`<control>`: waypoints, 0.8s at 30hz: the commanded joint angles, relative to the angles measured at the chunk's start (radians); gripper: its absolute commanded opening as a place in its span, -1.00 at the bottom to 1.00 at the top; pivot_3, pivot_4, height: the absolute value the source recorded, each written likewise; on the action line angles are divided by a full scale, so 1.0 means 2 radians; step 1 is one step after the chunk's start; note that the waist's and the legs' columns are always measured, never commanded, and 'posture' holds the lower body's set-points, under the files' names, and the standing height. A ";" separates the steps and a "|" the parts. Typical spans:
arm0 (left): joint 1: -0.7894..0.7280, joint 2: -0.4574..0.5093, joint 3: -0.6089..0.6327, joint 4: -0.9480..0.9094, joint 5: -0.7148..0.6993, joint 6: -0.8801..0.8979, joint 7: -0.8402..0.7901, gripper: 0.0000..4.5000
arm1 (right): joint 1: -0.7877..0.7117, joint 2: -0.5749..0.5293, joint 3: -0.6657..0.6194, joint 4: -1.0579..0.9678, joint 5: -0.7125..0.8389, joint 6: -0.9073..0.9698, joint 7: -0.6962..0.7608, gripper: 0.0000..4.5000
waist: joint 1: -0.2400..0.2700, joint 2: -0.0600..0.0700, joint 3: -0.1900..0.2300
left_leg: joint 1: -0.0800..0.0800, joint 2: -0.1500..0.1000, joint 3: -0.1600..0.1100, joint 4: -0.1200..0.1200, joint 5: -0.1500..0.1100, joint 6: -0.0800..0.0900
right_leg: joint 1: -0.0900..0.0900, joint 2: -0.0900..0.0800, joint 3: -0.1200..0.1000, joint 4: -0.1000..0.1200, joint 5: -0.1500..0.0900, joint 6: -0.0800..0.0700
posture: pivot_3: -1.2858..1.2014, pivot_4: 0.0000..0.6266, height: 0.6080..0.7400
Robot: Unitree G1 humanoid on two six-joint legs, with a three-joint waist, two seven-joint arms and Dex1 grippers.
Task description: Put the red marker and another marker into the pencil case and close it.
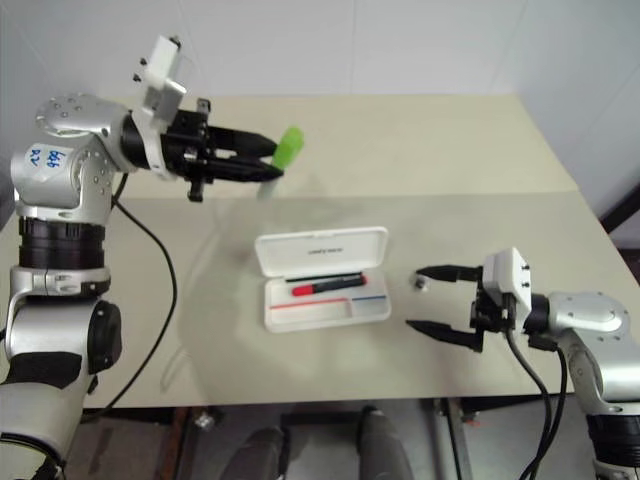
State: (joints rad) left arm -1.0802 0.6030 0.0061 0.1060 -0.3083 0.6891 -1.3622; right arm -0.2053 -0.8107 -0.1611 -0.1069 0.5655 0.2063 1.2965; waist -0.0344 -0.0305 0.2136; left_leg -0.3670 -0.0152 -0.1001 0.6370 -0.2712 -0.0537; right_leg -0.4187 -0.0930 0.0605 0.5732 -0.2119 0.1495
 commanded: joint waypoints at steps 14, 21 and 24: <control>0.080 0.002 -0.169 -0.238 -0.022 0.149 0.135 -0.47 | -0.042 0.008 0.023 0.039 -0.016 -0.023 0.033 1.00 | 0.002 0.000 0.000 | 0.000 0.000 0.000 0.002 0.000 0.000 | 0.000 0.000 0.000 0.000 -0.001 -0.001 | 0.03 -0.52 1.00; 0.072 -0.005 -0.247 -0.230 0.028 0.155 0.193 -0.47 | -0.021 -0.010 0.007 0.051 -0.024 -0.043 0.039 1.00 | 0.002 0.000 0.000 | -0.001 0.000 0.000 0.004 0.000 0.000 | 0.000 0.000 0.000 0.000 -0.001 -0.001 | 0.03 -0.52 1.00; 0.065 -0.007 -0.275 -0.217 0.051 0.161 0.210 -0.47 | -0.013 -0.015 0.002 0.054 -0.026 -0.048 0.039 1.00 | 0.002 0.000 0.000 | 0.000 0.000 0.000 0.005 0.000 0.000 | 0.000 0.000 0.000 0.000 -0.001 -0.003 | 0.03 -0.52 1.00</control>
State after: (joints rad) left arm -0.9258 0.5933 -0.5359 -0.3309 -0.2324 1.0059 -0.9595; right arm -0.2352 -0.8220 -0.1261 0.0070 0.5097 0.1288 1.3649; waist -0.0304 -0.0302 0.2138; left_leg -0.3678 -0.0152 -0.1000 0.6466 -0.2710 -0.0539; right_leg -0.4177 -0.0924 0.0608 0.5738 -0.2186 0.1371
